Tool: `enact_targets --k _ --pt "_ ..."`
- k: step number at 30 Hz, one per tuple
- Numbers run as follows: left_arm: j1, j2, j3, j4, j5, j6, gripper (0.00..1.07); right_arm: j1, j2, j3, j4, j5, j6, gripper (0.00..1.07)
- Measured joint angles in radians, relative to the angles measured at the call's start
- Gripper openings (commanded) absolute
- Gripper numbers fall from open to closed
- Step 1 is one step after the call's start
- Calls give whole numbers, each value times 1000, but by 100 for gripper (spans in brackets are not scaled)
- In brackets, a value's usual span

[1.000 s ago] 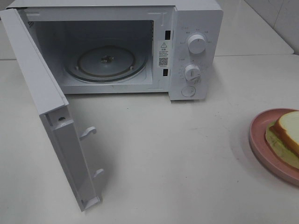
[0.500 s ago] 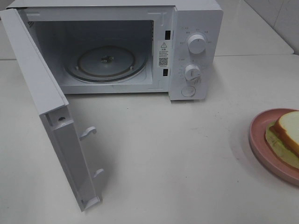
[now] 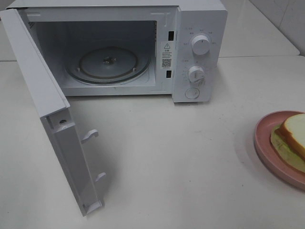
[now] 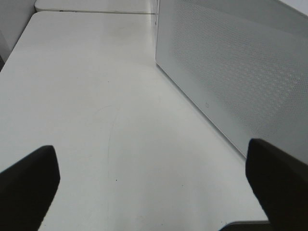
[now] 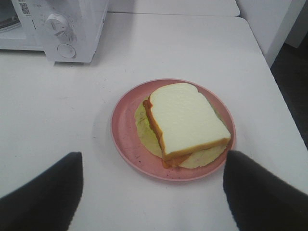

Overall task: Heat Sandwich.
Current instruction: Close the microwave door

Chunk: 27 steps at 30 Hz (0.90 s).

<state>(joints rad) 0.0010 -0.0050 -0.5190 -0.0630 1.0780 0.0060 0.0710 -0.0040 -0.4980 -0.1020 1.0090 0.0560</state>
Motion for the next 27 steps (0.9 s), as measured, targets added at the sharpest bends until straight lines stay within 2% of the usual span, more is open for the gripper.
enact_targets --k 27 --pt "0 0 0 0 0 0 98 0 0 0 0 0 0 76"
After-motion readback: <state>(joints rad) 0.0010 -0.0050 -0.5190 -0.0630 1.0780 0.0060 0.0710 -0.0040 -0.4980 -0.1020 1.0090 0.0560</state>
